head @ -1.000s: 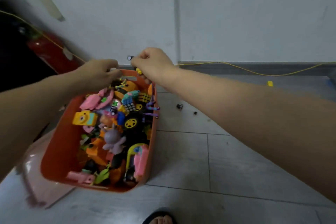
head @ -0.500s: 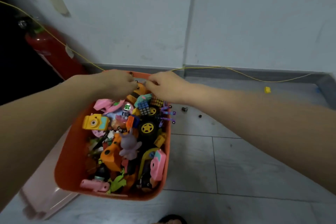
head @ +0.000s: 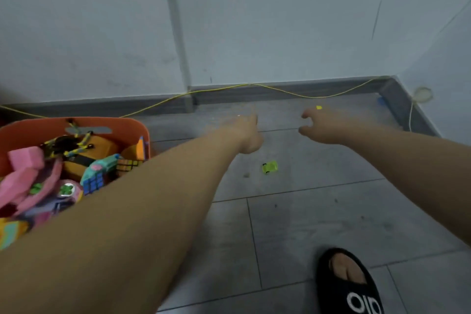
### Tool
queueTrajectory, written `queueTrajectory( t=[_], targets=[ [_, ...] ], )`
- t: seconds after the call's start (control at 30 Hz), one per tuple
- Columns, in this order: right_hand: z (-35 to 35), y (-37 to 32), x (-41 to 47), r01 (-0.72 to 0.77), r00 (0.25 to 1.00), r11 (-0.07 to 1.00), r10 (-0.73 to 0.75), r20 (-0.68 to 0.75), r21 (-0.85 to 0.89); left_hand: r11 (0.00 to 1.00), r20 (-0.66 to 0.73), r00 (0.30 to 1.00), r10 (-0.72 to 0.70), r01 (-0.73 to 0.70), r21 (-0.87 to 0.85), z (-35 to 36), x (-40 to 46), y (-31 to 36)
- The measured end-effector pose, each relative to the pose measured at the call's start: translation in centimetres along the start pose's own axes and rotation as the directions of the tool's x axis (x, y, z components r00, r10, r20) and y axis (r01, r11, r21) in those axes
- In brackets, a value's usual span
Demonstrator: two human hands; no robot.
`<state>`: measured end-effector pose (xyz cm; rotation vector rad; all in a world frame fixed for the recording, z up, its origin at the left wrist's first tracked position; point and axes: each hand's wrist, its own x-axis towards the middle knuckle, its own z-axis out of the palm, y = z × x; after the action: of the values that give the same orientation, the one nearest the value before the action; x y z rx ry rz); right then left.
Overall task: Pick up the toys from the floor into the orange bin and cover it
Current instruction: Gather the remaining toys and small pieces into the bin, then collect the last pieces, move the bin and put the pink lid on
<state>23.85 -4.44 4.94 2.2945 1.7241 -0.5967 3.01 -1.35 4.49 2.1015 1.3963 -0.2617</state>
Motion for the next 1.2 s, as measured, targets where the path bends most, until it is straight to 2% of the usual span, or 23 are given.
queueTrajectory(
  t=[0.1, 0.23, 0.3, 0.4, 0.57, 0.7, 0.8, 0.9, 1.0, 1.1, 1.2],
  targets=[
    [2.2, 4.1, 2.5, -0.066, 0.997, 0.993, 0.06, 0.053, 0.099, 0.998, 0.097, 0.994, -0.058, 0.057, 0.008, 3.1, 2.1, 0.0],
    [4.8, 7.1, 7.3, -0.122, 0.992, 0.974, 0.113, 0.06, 0.193, 0.986, 0.082, 0.984, -0.157, 0.152, 0.067, 5.3, 5.7, -0.6],
    [5.7, 7.8, 9.3, -0.121, 0.993, 0.967, 0.118, 0.026, 0.226, 0.972, 0.062, 0.974, -0.218, 0.211, 0.104, 6.1, 6.7, -1.2],
    [6.5, 8.6, 13.4, -0.112, 0.992, 0.977, 0.119, -0.031, 0.18, 0.953, 0.041, 0.959, -0.281, 0.274, 0.126, 7.2, 8.2, -2.2],
    [7.5, 9.6, 17.2, -0.078, 0.992, 0.984, 0.093, -0.089, 0.16, 0.935, -0.059, 0.944, -0.326, 0.331, 0.131, 8.7, 8.2, -4.6],
    [8.6, 9.2, 16.9, -0.011, 0.967, 0.983, 0.057, -0.249, 0.183, 0.914, -0.104, 0.923, -0.369, 0.381, 0.139, 9.5, 6.6, -7.0],
    [9.3, 8.2, 15.9, -0.001, 0.952, 0.975, 0.069, -0.298, 0.224, 0.903, -0.12, 0.915, -0.386, 0.401, 0.152, 9.6, 5.0, -8.5],
    [9.8, 7.2, 14.9, 0.039, 0.947, 0.973, 0.036, -0.318, 0.227, 0.908, -0.039, 0.909, -0.416, 0.417, 0.036, 9.6, 4.5, -9.5],
    [11.0, 6.0, 14.2, 0.037, 0.956, 0.98, 0.021, -0.292, 0.194, 0.926, -0.007, 0.927, -0.374, 0.373, -0.046, 9.9, 4.1, -10.3],
    [11.9, 5.2, 13.9, -0.006, 0.963, 0.991, 0.041, -0.266, 0.131, 0.938, 0.01, 0.939, -0.344, 0.344, -0.042, 10.2, 3.6, -10.6],
    [12.1, 4.2, 13.2, 0.048, 0.951, 0.986, 0.003, -0.31, 0.157, 0.941, 0.068, 0.939, -0.337, 0.338, 0.0, 10.7, 3.5, -10.6]
  ],
)
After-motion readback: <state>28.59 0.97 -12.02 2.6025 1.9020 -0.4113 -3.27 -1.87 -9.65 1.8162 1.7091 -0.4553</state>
